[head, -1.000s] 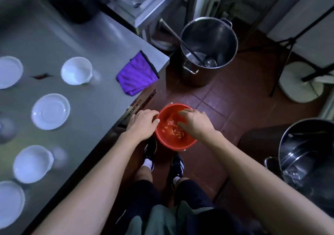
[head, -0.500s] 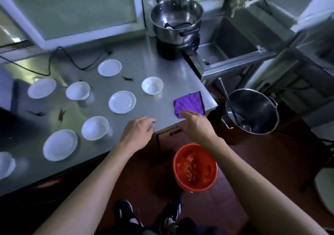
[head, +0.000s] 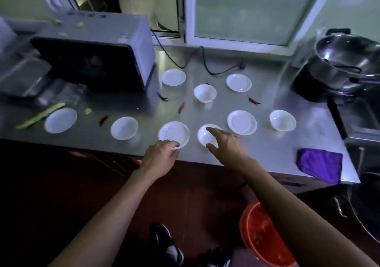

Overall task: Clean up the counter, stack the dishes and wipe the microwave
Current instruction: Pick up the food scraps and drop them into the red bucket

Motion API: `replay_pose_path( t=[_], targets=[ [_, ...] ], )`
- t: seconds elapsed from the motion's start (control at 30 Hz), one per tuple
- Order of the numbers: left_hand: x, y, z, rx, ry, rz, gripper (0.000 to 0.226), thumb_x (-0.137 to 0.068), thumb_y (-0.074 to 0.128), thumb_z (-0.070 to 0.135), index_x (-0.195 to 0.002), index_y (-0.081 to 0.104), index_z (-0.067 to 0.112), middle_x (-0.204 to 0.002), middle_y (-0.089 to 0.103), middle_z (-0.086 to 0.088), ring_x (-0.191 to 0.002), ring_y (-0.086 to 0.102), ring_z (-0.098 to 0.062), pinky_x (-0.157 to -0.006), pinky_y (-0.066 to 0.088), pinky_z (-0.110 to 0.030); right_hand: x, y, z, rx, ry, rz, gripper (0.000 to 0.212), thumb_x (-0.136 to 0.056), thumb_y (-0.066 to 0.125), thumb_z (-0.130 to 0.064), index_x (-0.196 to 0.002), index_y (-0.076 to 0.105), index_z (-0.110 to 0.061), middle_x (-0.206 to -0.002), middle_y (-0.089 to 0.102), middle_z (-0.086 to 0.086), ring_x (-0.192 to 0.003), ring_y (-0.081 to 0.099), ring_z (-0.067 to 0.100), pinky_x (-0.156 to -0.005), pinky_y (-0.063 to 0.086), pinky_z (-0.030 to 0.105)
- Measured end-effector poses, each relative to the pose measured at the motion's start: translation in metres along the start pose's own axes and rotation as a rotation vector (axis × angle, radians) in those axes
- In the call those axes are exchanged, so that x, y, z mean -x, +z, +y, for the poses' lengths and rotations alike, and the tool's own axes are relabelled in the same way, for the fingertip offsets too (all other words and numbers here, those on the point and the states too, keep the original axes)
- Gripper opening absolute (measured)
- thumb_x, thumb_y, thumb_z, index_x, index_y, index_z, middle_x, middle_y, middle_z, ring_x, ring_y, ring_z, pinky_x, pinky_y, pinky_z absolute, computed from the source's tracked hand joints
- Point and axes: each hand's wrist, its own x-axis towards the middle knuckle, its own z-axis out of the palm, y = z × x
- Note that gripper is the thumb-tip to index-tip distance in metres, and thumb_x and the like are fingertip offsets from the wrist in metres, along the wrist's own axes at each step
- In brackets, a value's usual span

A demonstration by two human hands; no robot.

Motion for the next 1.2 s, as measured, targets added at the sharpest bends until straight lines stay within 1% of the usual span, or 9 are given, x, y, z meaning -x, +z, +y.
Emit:
replay_pose_path(
  t=[0.1, 0.33, 0.5, 0.7, 0.8, 0.93, 1.0, 1.13, 1.2],
  targets=[
    [0.015, -0.027, -0.056, -0.004, -0.051, 0.007, 0.026, -0.093, 0.061, 0.023, -0.117, 0.069, 0.018, -0.116, 0.07, -0.005, -0.105, 0.064, -0.03, -0.083, 0.053, -0.042, -0.029, 0.012, -0.056, 0.012, -0.075, -0.026, 0.057, -0.096, 0.06, -0.034, -0.148, 0.043, -0.022, -0.147, 0.053, 0.001, -0.129, 0.053, 0.028, -0.103, 0.043, 0.043],
    [0.038, -0.085, -0.168, -0.008, -0.22, 0.03, 0.032, -0.095, 0.054, 0.031, -0.125, 0.064, 0.024, -0.125, 0.066, -0.005, -0.112, 0.06, -0.029, -0.089, 0.052, -0.044, -0.083, 0.044, -0.18, 0.031, -0.224, -0.057, 0.052, -0.096, 0.06, -0.035, -0.145, 0.047, -0.023, -0.145, 0.055, 0.0, -0.127, 0.055, 0.027, -0.102, 0.043, 0.04],
    [0.059, -0.109, -0.22, 0.027, -0.329, 0.075, 0.037, -0.098, 0.051, 0.038, -0.131, 0.06, 0.023, -0.134, 0.061, 0.001, -0.123, 0.053, -0.022, -0.102, 0.045, -0.04, -0.103, 0.064, -0.243, 0.035, -0.307, -0.088, 0.048, -0.095, 0.062, -0.031, -0.141, 0.052, -0.021, -0.14, 0.059, 0.003, -0.121, 0.058, 0.029, -0.098, 0.048, 0.042],
    [0.084, -0.126, -0.264, 0.105, -0.424, 0.143, 0.038, -0.099, 0.052, 0.04, -0.133, 0.058, 0.024, -0.135, 0.059, 0.002, -0.125, 0.052, -0.019, -0.104, 0.043, -0.037, -0.129, 0.09, -0.294, 0.029, -0.358, -0.124, 0.045, -0.095, 0.062, -0.03, -0.138, 0.056, -0.021, -0.14, 0.058, 0.004, -0.127, 0.053, 0.028, -0.103, 0.041, 0.037],
    [0.09, -0.133, -0.281, 0.124, -0.482, 0.158, 0.035, -0.099, 0.051, 0.041, -0.131, 0.059, 0.028, -0.133, 0.06, 0.004, -0.123, 0.053, -0.018, -0.099, 0.042, -0.034, -0.145, 0.103, -0.316, 0.012, -0.416, -0.142, 0.045, -0.094, 0.064, -0.031, -0.137, 0.058, -0.021, -0.137, 0.061, 0.001, -0.125, 0.055, 0.024, -0.102, 0.043, 0.035],
    [0.088, -0.139, -0.303, 0.14, -0.528, 0.148, 0.04, -0.099, 0.051, 0.041, -0.135, 0.057, 0.027, -0.138, 0.058, 0.005, -0.126, 0.054, -0.018, -0.104, 0.045, -0.04, -0.17, 0.123, -0.339, 0.009, -0.464, -0.176, 0.044, -0.095, 0.064, -0.033, -0.137, 0.057, -0.022, -0.138, 0.061, -0.001, -0.123, 0.059, 0.022, -0.104, 0.047, 0.038],
    [0.081, -0.143, -0.316, 0.134, -0.532, 0.144, 0.038, -0.098, 0.052, 0.038, -0.133, 0.059, 0.026, -0.134, 0.061, 0.004, -0.123, 0.056, -0.019, -0.102, 0.046, -0.041, -0.186, 0.133, -0.348, -0.016, -0.477, -0.195, 0.045, -0.094, 0.065, -0.031, -0.137, 0.057, -0.021, -0.137, 0.062, 0.002, -0.121, 0.06, 0.024, -0.103, 0.049, 0.041],
    [0.055, -0.151, -0.347, 0.111, -0.526, 0.139, 0.033, -0.097, 0.054, 0.035, -0.127, 0.062, 0.024, -0.124, 0.065, 0.004, -0.116, 0.058, -0.02, -0.096, 0.048, -0.042, -0.231, 0.158, -0.363, -0.019, -0.503, -0.213, 0.044, -0.095, 0.065, -0.03, -0.136, 0.058, -0.018, -0.135, 0.063, 0.003, -0.115, 0.064, 0.023, -0.1, 0.051, 0.038],
    [0.04, -0.155, -0.366, 0.107, -0.53, 0.141, 0.031, -0.096, 0.056, 0.034, -0.125, 0.063, 0.024, -0.122, 0.065, 0.004, -0.115, 0.058, -0.021, -0.096, 0.048, -0.041, -0.257, 0.172, -0.372, -0.018, -0.489, -0.231, 0.043, -0.095, 0.064, -0.031, -0.136, 0.059, -0.018, -0.137, 0.061, 0.001, -0.118, 0.062, 0.022, -0.102, 0.05, 0.038]
  ],
)
